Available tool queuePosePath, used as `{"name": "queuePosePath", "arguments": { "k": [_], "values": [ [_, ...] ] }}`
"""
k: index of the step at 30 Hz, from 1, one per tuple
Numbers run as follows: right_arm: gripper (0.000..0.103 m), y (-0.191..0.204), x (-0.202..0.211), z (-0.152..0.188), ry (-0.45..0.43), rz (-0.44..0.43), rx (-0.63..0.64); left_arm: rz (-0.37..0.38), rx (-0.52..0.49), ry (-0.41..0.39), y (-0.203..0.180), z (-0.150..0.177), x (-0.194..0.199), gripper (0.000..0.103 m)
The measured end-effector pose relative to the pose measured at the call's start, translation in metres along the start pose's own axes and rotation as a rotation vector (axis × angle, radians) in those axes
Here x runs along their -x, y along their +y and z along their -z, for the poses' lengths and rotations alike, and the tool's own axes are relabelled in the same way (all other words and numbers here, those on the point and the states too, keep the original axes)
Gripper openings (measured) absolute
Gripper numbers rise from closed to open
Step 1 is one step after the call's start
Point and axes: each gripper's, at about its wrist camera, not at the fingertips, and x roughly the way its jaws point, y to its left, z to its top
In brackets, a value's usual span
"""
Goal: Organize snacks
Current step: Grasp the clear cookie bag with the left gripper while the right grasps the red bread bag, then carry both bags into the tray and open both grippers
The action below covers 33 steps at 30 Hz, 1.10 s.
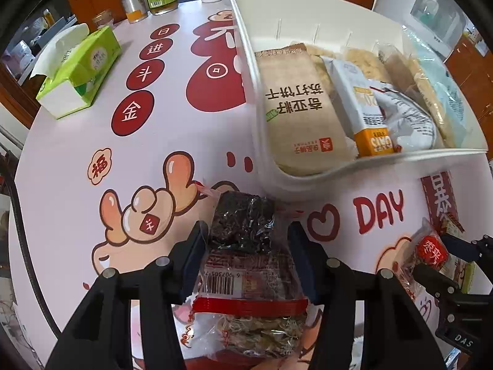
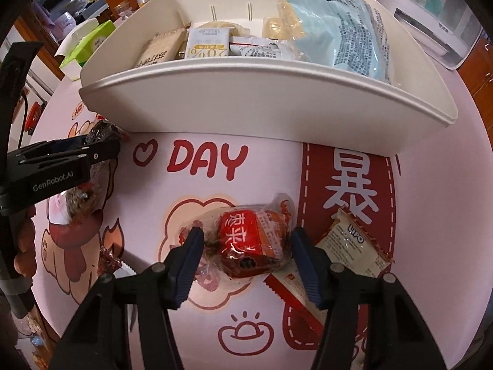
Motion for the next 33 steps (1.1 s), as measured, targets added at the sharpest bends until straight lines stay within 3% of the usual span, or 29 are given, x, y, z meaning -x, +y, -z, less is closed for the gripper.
{"name": "queuePosePath", "arguments": {
  "k": [8,19,24,33],
  "values": [
    [0.058,0.009,0.035,0.006,-0.063,-0.021,0.026,0.023,-0.005,-0.069,0.004,0.012,0.053,0.051],
    [0.058,0.01,0.108,0.006,-0.201,-0.062,0.053,0.11,0.0,-0.199,-0.009,0.023,0.146,0.05],
    [0.058,0.011,0.142,-0.026,-0.3,-0.022,0.082,0.132,-0.028,-0.263,-0.023,0.009,0.18,0.051],
    [0.059,-0.005,0.219,-0.085,-0.502,0.044,0.078,0.082,-0.068,-0.39,-0.044,-0.05,0.236,0.051]
  ]
}}
